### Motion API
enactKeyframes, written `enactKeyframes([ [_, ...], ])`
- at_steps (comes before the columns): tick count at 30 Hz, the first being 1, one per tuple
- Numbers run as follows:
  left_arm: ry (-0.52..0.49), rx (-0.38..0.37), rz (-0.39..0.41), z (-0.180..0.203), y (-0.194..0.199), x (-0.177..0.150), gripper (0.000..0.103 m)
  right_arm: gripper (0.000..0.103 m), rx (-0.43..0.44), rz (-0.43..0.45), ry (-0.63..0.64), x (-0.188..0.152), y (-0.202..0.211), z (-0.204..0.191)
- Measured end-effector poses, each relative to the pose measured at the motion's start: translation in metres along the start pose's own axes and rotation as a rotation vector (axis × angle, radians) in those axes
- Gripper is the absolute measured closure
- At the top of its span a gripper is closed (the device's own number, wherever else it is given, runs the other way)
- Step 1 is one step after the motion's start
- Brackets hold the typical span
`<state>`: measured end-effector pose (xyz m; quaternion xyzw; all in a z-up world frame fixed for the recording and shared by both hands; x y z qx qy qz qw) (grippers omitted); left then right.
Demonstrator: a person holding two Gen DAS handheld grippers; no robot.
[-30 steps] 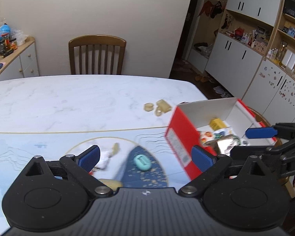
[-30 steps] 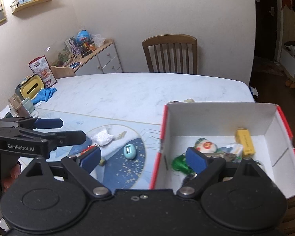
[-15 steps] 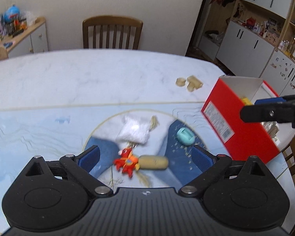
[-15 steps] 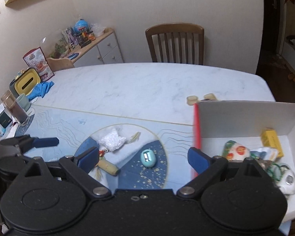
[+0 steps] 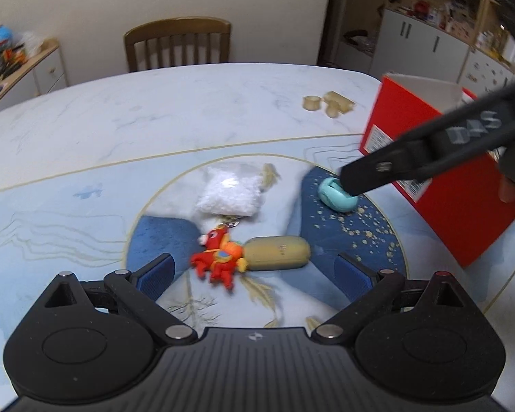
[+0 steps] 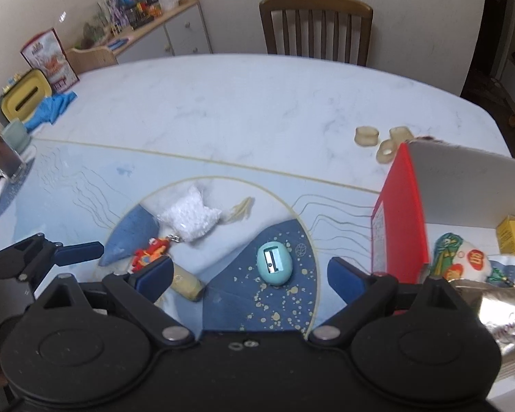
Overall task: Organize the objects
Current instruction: 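Move both tools back from the shoebox toward the remaining items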
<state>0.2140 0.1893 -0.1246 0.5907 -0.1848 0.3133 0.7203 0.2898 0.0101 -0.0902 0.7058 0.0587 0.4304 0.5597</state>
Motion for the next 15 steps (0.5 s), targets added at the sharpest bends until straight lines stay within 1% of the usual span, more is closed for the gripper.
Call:
enactKeyframes([
  [3,-0.019,-0.012,0.012,0.009,-0.005,-0.001,0.003,0.009,-0.012,-0.020,0.015,0.001,-0.011,0.000],
  [8,-0.075,-0.014,0.036,0.021,-0.014,-0.003,0.003,0.012,-0.008,-0.049,0.028,0.002,-0.026,-0.001],
  [10,-0.086,-0.010,0.045,0.024,-0.017,-0.002,0.004,0.014,-0.008,-0.058,0.028,0.003,-0.032,0.000],
  [12,-0.097,-0.022,0.051,0.027,-0.018,-0.001,0.004,0.017,-0.001,-0.067,0.018,0.004,-0.037,0.002],
  [15,-0.109,-0.036,0.041,0.031,-0.023,0.000,0.011,0.021,0.006,-0.077,0.012,0.004,-0.044,0.005],
])
Point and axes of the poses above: each gripper's, at about its wrist camera, not at the fingertips, and y roughly against the way its jaws point, z to its right, x to its top, the point moved 2 cm from there along -y, roughly the way its jaws point, and after that the axes turned 15 degrees about y, right-handed, at the moved point
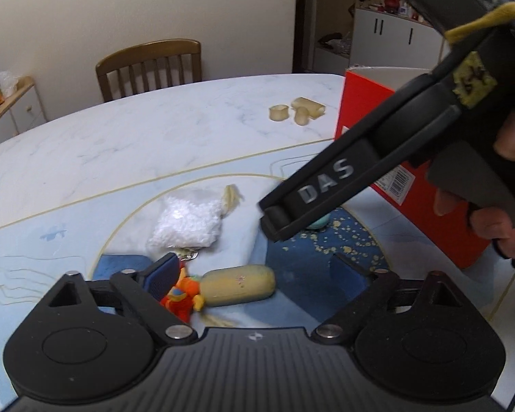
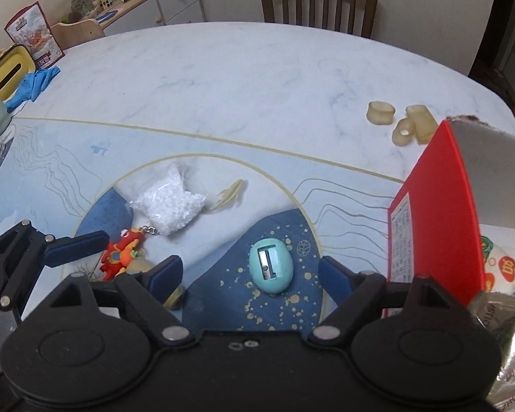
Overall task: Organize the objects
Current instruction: 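Move both tools back from the shoebox toward the remaining items, then grasp the tan cylinder with left tool while right tool grasps the teal sharpener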
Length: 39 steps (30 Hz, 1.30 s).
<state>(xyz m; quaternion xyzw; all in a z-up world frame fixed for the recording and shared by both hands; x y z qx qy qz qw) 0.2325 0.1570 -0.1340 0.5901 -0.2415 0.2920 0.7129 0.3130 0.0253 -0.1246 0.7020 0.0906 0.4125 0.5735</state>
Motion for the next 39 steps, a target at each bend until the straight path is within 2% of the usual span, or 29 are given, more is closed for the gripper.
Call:
enactKeyframes([
  [4,-0.002,0.011,-0.017,0.001,-0.009,-0.001,0.021,0.025,0.002,-0.011,0.000,0.001,-0.008,0.001],
  [8,-0.004,0.016,-0.024,-0.001,-0.015,0.000,0.024,0.027,-0.006,-0.020,-0.008,0.001,-0.014,0.004],
  [10,-0.019,0.032,-0.028,0.000,-0.019,-0.001,0.033,0.030,-0.011,-0.026,-0.010,0.000,-0.017,0.005],
  [13,-0.029,0.048,-0.026,-0.001,-0.022,-0.002,0.039,0.034,-0.028,-0.026,-0.004,-0.001,-0.020,0.006],
  [15,-0.037,0.056,-0.024,-0.001,-0.023,-0.003,0.041,0.038,-0.038,-0.022,0.002,-0.001,-0.020,0.005],
  [18,-0.047,0.074,-0.013,-0.001,-0.021,-0.005,0.052,0.047,-0.055,-0.017,0.012,0.000,-0.021,0.004],
  [22,-0.032,0.066,-0.012,-0.004,-0.019,-0.005,0.052,0.059,-0.083,-0.012,0.031,-0.002,-0.019,0.000],
  [24,-0.029,0.066,-0.012,-0.005,-0.018,-0.005,0.053,0.070,-0.093,-0.011,0.039,-0.002,-0.018,-0.001],
  [26,-0.020,0.058,-0.018,-0.005,-0.017,-0.006,0.053,0.074,-0.097,-0.011,0.044,-0.003,-0.017,-0.002],
  [32,-0.010,0.040,-0.032,-0.005,-0.010,-0.010,0.053,0.074,-0.088,0.002,0.025,-0.010,-0.009,-0.004],
  [39,0.005,0.027,-0.041,-0.001,0.002,-0.010,0.053,0.074,-0.051,0.045,0.009,-0.019,0.020,-0.009],
])
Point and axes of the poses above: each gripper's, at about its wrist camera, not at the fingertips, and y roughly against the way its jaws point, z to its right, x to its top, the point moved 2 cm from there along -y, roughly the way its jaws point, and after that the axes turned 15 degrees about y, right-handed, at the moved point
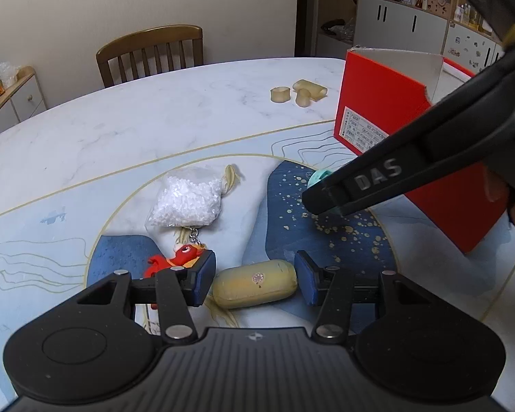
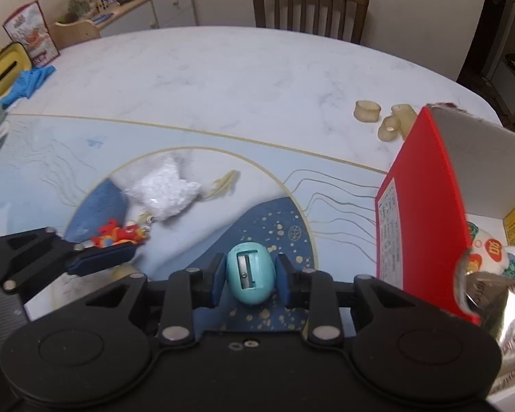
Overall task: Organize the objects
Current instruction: 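Grasp the tan cylinder with left tool while right tool grasps the teal sharpener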
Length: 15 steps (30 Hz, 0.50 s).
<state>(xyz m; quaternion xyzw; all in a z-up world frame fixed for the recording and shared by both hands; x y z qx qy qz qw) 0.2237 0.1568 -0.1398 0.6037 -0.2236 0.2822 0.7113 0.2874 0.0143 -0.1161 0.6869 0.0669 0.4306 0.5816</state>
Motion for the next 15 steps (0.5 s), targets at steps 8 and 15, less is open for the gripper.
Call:
enactKeyframes([
  [8,0.016,-0.015,0.031,0.006,0.026,0.006,0.053,0.074,0.030,0.053,-0.016,-0.008,0.039,-0.003],
  [15,0.021,-0.014,0.078,0.016,0.048,0.017,0.053,0.074,0.023,0.129,-0.024,-0.013,0.080,0.008],
])
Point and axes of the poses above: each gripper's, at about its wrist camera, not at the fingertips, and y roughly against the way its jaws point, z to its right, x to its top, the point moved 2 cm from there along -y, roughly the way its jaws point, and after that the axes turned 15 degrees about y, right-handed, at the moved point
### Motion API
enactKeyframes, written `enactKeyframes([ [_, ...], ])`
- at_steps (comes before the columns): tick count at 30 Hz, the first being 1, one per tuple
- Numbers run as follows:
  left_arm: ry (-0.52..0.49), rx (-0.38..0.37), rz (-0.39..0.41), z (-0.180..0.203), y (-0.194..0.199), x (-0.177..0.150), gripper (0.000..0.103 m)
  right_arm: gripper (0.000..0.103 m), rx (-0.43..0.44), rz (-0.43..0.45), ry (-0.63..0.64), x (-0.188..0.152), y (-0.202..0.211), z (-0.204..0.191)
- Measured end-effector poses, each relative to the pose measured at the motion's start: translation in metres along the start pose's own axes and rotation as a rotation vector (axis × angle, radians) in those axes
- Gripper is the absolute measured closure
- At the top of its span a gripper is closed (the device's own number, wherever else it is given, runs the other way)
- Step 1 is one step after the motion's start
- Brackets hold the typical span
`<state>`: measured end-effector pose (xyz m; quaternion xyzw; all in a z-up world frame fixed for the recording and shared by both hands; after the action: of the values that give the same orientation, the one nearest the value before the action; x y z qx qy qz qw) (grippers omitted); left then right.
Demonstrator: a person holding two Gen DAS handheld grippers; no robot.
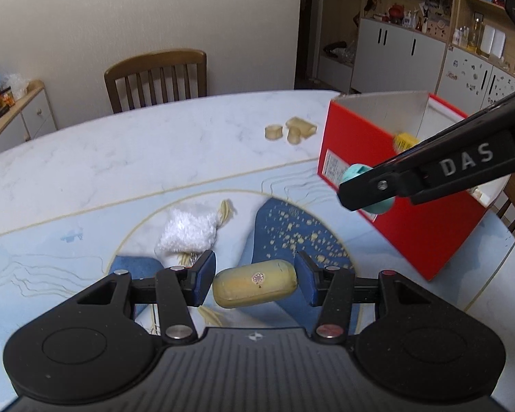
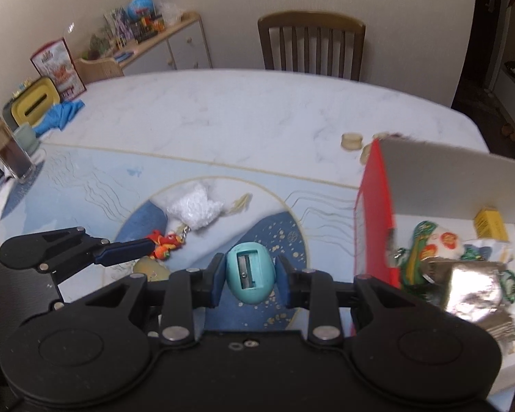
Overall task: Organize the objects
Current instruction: 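Carry tan cylinder and teal sharpener with both tools over the shoebox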
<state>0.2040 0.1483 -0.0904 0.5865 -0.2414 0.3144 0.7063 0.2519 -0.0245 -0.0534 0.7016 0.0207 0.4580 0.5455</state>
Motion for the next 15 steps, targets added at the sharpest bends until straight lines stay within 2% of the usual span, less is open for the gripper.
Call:
enactKeyframes([
  [15,-0.061,-0.023,0.088,0.071,0.034,0.032,0.053,0.074,-0.067,0.116,-0.022,-0.021,0.069,0.056],
])
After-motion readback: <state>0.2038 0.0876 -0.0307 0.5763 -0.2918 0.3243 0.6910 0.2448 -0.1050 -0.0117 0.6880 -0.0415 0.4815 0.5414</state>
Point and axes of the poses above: each gripper's, at about its wrist camera, not at the fingertips, and y roughly against the way its jaws point, z to its right, x to its top, the point moved 2 cm from there along -y, roughly the way its jaws point, and after that the axes turned 15 degrees about y, right-handed, at the moved point
